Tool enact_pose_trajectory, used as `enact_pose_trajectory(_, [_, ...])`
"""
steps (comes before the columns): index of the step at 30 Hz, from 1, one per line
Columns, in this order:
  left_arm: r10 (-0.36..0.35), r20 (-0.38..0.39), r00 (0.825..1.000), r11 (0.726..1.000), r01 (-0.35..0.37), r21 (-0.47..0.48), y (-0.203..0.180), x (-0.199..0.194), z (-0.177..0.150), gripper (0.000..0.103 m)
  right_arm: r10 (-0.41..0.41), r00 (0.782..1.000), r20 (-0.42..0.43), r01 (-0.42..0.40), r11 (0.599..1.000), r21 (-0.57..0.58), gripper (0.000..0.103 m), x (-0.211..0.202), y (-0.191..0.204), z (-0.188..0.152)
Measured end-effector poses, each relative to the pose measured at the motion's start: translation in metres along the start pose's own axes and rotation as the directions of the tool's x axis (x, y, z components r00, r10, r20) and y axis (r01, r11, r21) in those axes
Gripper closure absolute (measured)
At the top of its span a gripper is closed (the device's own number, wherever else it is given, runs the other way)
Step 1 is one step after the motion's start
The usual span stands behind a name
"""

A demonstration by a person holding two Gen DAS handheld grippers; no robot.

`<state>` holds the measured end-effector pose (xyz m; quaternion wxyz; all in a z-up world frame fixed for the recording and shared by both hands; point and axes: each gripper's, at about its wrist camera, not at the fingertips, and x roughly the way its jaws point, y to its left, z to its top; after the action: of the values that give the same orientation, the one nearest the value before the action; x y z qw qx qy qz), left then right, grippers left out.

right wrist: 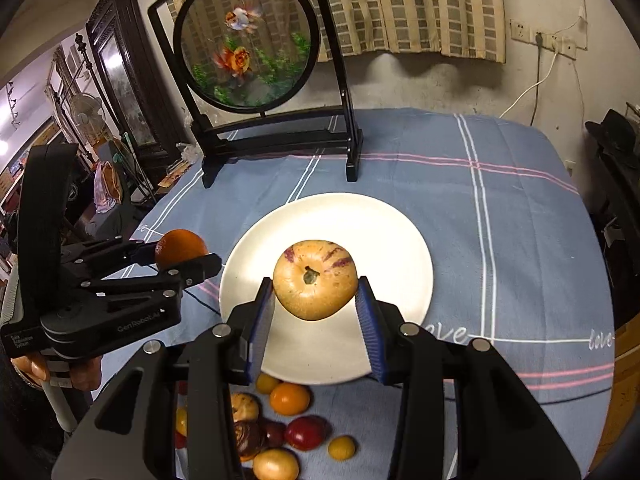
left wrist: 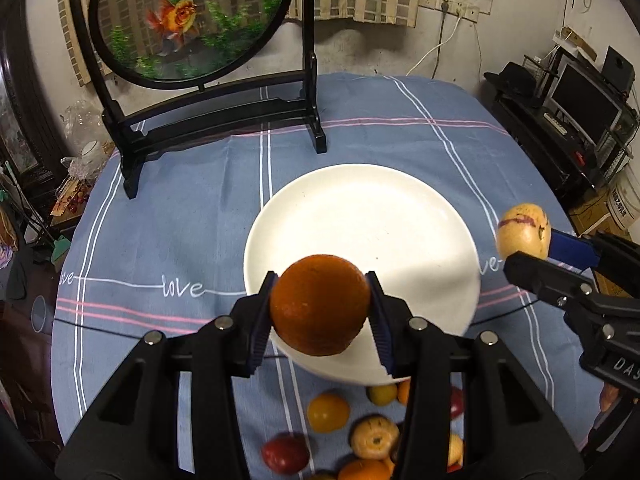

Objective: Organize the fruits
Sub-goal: 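Carry the orange and apple onto the white plate and open both tools, then withdraw both tools back toward the fruit pile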

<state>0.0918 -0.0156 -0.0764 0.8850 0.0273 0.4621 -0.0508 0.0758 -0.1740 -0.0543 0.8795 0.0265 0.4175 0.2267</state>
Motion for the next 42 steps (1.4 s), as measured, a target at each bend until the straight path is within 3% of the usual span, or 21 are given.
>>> enact_pose_trajectory(16, [0.041, -0.129, 0.991, 0.998, -0.036, 0.044, 0.002, 0.087, 0.009, 0.059, -0.015, 0.987, -0.158, 0.019, 0.999, 0.028, 0.061, 0.088, -0.028, 0.0])
enact_pose_trajectory(26, [0.036, -0.165, 0.986, 0.999, -0.036, 0.001, 0.004, 0.109, 0.014, 0.059, -0.001, 0.982, -0.19, 0.001, 1.0, 0.0, 0.061, 0.115, -0.032, 0.004])
enact_pose_trajectory(29, [0.05, -0.192, 0.98, 0.999, -0.051, 0.002, 0.004, 0.116, 0.015, 0.058, 0.001, 0.971, -0.238, -0.006, 1.0, -0.02, 0.061, 0.126, -0.03, 0.005])
enact_pose_trajectory(32, [0.062, -0.186, 0.981, 0.998, -0.062, 0.01, 0.005, 0.117, 0.014, 0.032, -0.055, 0.953, -0.298, 0.033, 0.996, -0.081, 0.059, 0.138, -0.022, 0.004])
enact_pose_trajectory(34, [0.077, -0.17, 0.982, 0.997, -0.076, 0.013, 0.007, 0.113, 0.015, 0.03, -0.051, 0.953, -0.297, 0.026, 0.996, -0.087, 0.053, 0.137, -0.022, 0.004])
enact_pose_trajectory(35, [0.074, -0.171, 0.983, 0.997, -0.074, 0.007, 0.009, 0.111, 0.016, 0.03, -0.048, 0.957, -0.285, 0.027, 0.997, -0.077, 0.044, 0.133, -0.024, 0.006])
enact_pose_trajectory(36, [0.074, -0.166, 0.983, 0.997, -0.075, -0.001, 0.012, 0.108, 0.017, 0.03, -0.049, 0.964, -0.26, 0.034, 0.997, -0.064, 0.041, 0.127, -0.026, 0.008])
enact_pose_trajectory(42, [0.078, -0.119, 0.99, 0.996, -0.084, -0.042, 0.019, 0.078, 0.018, 0.026, -0.005, 0.979, -0.205, 0.002, 1.0, -0.016, 0.041, 0.093, -0.03, 0.017])
